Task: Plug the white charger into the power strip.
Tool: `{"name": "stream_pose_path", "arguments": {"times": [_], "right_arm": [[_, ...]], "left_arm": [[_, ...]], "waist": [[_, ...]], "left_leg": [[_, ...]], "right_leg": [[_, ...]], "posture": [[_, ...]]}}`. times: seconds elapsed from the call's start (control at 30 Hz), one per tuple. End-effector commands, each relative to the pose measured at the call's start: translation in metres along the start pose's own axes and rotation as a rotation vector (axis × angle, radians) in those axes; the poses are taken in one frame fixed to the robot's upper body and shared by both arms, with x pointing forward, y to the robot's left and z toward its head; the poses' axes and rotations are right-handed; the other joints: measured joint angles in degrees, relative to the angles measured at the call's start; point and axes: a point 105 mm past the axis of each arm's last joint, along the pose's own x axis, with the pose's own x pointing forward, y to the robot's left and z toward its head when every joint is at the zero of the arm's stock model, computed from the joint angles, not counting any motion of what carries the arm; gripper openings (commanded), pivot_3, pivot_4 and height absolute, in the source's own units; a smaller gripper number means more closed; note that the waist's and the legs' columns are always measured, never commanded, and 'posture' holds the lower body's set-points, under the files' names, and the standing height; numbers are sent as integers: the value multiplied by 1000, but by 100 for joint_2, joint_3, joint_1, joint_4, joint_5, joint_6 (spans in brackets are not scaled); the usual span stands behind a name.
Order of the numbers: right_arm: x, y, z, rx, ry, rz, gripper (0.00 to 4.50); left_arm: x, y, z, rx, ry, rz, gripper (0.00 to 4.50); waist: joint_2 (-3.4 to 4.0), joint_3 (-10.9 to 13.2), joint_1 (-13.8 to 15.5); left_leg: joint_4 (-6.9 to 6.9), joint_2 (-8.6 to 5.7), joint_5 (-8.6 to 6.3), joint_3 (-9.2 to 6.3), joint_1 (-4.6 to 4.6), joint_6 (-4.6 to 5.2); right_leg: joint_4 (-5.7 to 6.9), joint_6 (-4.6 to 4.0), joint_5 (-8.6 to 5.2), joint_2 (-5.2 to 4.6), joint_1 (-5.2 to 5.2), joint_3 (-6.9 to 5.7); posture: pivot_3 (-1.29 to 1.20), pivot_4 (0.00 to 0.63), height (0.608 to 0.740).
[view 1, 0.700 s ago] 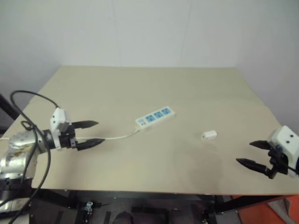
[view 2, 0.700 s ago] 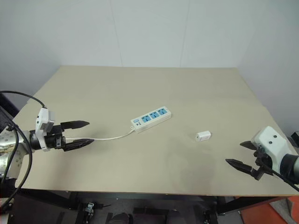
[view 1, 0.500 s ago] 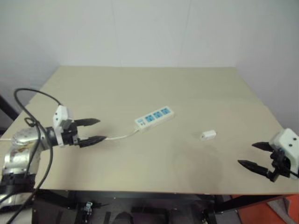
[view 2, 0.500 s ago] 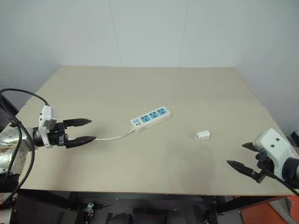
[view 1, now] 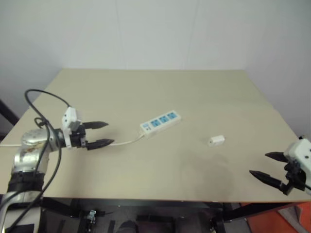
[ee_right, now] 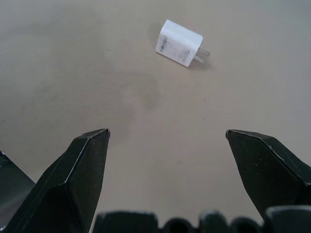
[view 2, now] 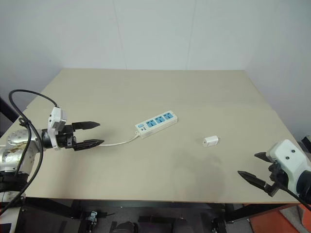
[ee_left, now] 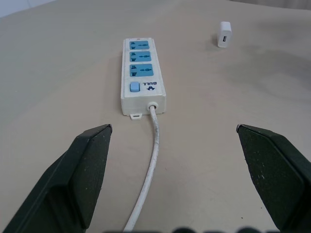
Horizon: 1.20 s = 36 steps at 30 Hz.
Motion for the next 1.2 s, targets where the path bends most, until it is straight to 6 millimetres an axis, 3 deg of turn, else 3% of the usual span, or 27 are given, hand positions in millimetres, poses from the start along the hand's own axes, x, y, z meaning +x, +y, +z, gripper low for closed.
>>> {"name": "stream_pose_path", "arguments": {"times": [0.03, 0.27, 0.37, 0.47, 0.6, 0.9, 1.03, 1.2], "right_arm": [[-3, -3, 13, -36, -40, -32, 4500], [20, 9, 39, -95, -95, 23, 4500], [28, 18, 51, -127, -119, 48, 4500], [36, 29, 69, -138, -171, 63, 4500], [42, 49, 85, -137, -212, 115, 4500], [57, 70, 86, -123, -197, 149, 4500], [61, 69, 85, -119, -188, 142, 4500], [65, 69, 82, -134, -166, 145, 4500]], "left_arm": [[9, 5, 2, 17, -42, 6, 4472], [69, 18, -13, 24, -102, 49, 4472], [88, 14, -25, -21, -56, -10, 4472], [106, 15, -46, -61, 112, -9, 4472], [122, 14, -46, -80, 135, -11, 4472], [142, 9, -59, -55, 227, 1, 4472], [143, 6, -62, -48, 263, -15, 3587], [142, 4, -65, -50, 276, -38, 1962]], "waist": [[0, 0, 9], [-8, -1, 74], [-9, -1, 64], [-11, 1, 59], [-13, 2, 84], [-20, 4, 131], [-22, 2, 130], [-22, 2, 128]], "left_leg": [[0, 0, 0, 0, 1, 0], [6, -4, 0, -1, -2, 0], [6, -7, 0, -1, -11, 1], [6, -7, -1, -2, -13, 3], [9, -9, -1, -6, -14, 3], [10, -12, -1, -8, -13, 3], [11, -12, -1, -8, -10, 3], [10, -12, -1, -8, -11, 3]], "right_leg": [[0, 0, 0, 0, 1, 0], [-2, 3, 3, -1, 3, -1], [-3, 3, 4, 0, -3, 0], [-1, 3, 3, 0, -6, 0], [2, 6, 4, -1, -5, -2], [6, 7, 4, -4, -4, -3], [6, 8, 4, -4, -2, -2], [6, 6, 4, -3, -2, -2]], "posture": [[0, 150, 740], [0, 150, 740], [0, 150, 740], [0, 150, 740], [0, 150, 740], [0, 150, 740], [0, 150, 740], [0, 150, 740]]}}
